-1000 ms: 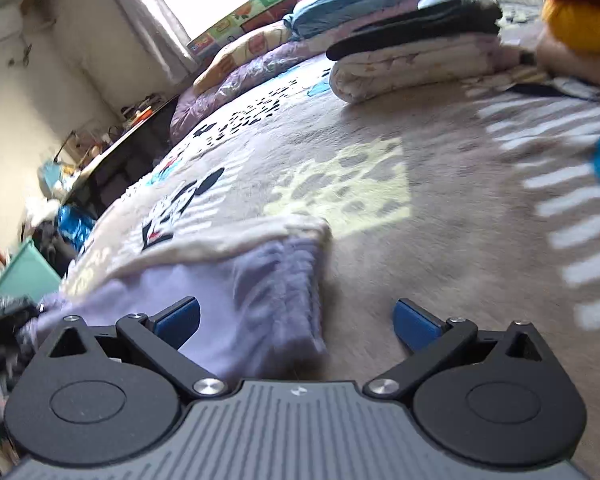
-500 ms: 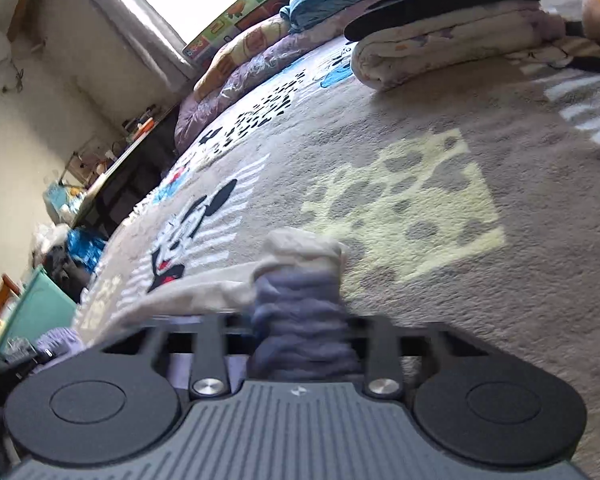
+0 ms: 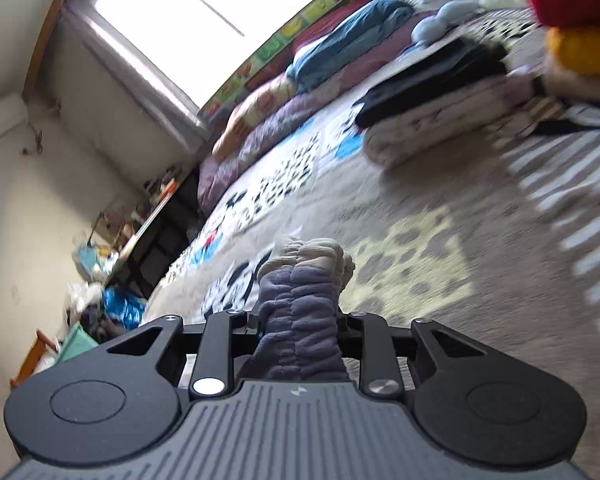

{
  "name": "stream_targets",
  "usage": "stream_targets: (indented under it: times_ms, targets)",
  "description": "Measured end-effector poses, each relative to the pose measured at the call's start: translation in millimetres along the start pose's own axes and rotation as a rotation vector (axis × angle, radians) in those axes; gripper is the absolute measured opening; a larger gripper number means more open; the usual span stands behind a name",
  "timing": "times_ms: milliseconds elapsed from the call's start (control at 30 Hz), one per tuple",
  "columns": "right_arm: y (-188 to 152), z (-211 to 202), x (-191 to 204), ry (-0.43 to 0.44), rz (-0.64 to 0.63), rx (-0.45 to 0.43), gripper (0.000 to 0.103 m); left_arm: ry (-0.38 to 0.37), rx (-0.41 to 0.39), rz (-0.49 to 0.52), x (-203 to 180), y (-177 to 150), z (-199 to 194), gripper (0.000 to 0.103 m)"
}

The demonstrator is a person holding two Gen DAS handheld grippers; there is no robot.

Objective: Fold clothes

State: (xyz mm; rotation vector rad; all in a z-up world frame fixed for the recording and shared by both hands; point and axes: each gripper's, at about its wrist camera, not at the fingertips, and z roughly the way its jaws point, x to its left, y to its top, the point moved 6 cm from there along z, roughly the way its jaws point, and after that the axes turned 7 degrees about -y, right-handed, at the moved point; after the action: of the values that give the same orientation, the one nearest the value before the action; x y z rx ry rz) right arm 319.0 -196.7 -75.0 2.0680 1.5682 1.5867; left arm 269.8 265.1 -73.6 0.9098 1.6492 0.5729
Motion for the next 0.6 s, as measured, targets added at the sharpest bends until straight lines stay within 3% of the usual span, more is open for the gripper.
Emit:
stream_targets:
  times_ms: [200, 300, 433, 600]
  targets:
    - [39, -44, -49, -0.076, 0.018, -0.086, 0.027, -0.162, -0.019, 0.016, -34, -5, 27, 0.011]
    - [63, -50, -61, -0.095, -0.008, -0.130, 0.027, -0.224, -0.025, -0.033, -40, -4, 46, 0.011]
    - [87, -44, -74, -0.119, -0.020, -0.166, 0.027, -0.223, 0.029, -0.032, -44, -15, 80, 0.011]
    - [86, -19, -101, -0.162, -0.049, -0.139, 0.027, -0.167, 0.131, 0.031, -38, -32, 105, 0.011]
